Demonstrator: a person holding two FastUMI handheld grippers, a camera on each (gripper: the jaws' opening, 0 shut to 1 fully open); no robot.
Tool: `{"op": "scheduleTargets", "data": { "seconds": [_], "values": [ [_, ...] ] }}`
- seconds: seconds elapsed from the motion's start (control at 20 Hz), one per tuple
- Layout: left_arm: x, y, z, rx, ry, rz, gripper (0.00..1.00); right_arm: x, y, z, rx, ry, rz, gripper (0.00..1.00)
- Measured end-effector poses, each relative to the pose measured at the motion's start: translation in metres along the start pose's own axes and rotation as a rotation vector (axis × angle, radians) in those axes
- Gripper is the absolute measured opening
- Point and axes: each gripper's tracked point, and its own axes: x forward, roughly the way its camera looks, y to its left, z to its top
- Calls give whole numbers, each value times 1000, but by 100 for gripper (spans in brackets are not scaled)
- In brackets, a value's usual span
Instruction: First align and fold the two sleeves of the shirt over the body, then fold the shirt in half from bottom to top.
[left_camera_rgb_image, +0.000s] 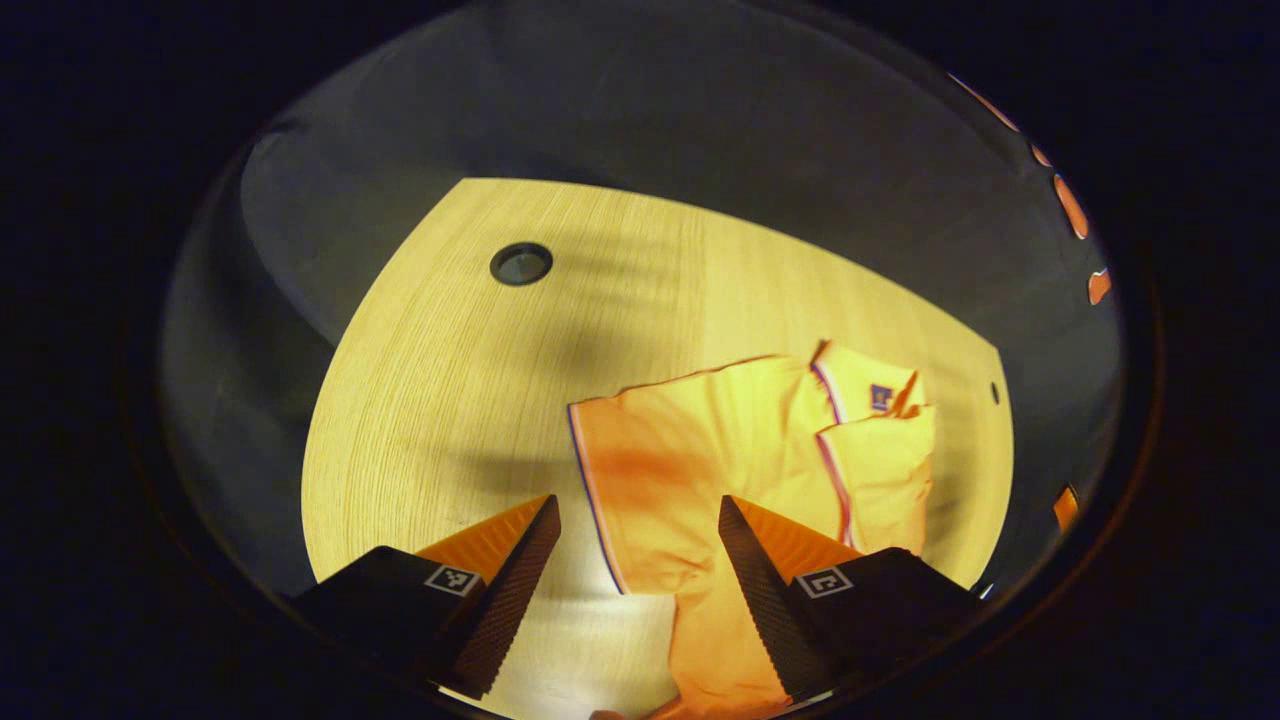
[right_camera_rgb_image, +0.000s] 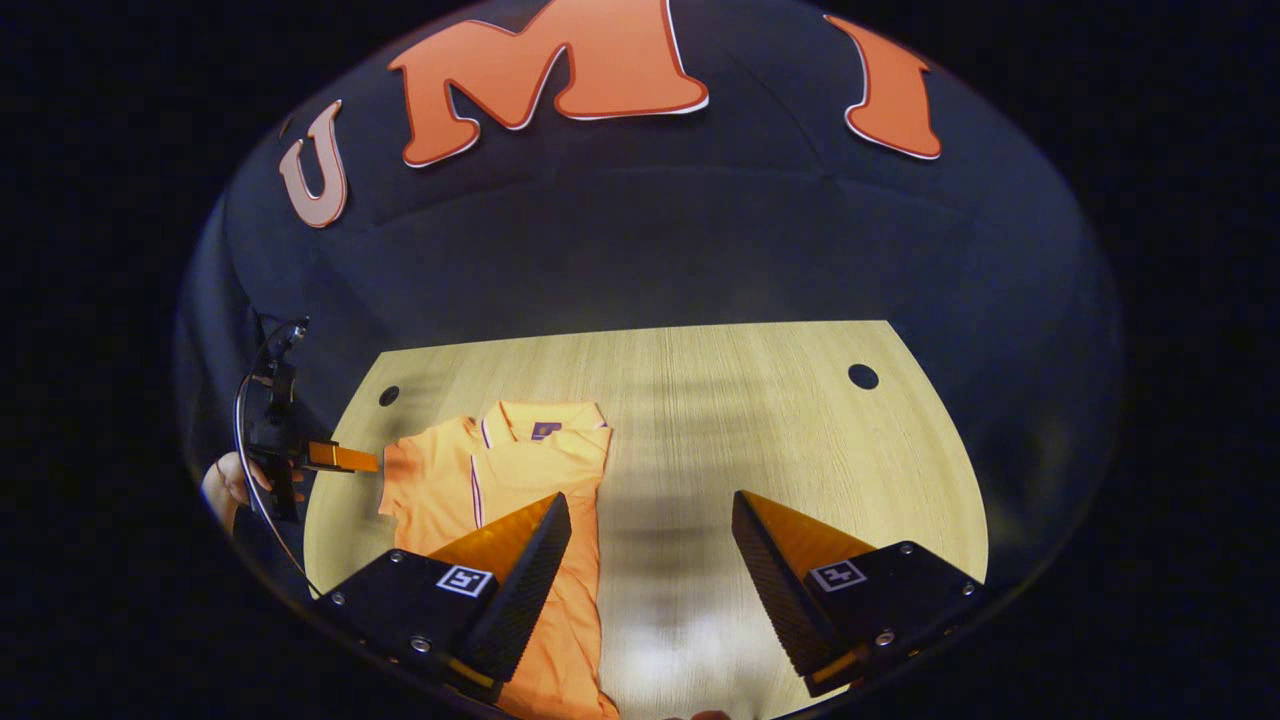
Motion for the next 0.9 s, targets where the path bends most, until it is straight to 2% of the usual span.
{"op": "scheduleTargets", "data": {
  "seconds": [0.2,0.45,0.55,0.65,0.7,0.8,0.9],
  "values": [
    [38,3,-16,9,79,68,98,-2,-19,-10,49,16,-2,99],
    [42,6,-13,48,88,131,93,-2,-37,-17,85,19,-20,99],
    [43,-1,-15,37,93,131,79,-2,-41,-20,103,20,-23,99],
    [45,-12,-18,59,101,101,54,-3,-42,-21,110,19,-18,99],
    [45,-12,-20,48,107,114,10,-3,-42,-20,107,16,-19,99],
    [43,-17,-21,32,94,99,1,-4,-43,-16,92,-10,-30,99],
    [27,-20,-13,26,61,84,2,-6,-45,-14,81,-33,-40,99]
  ]
}}
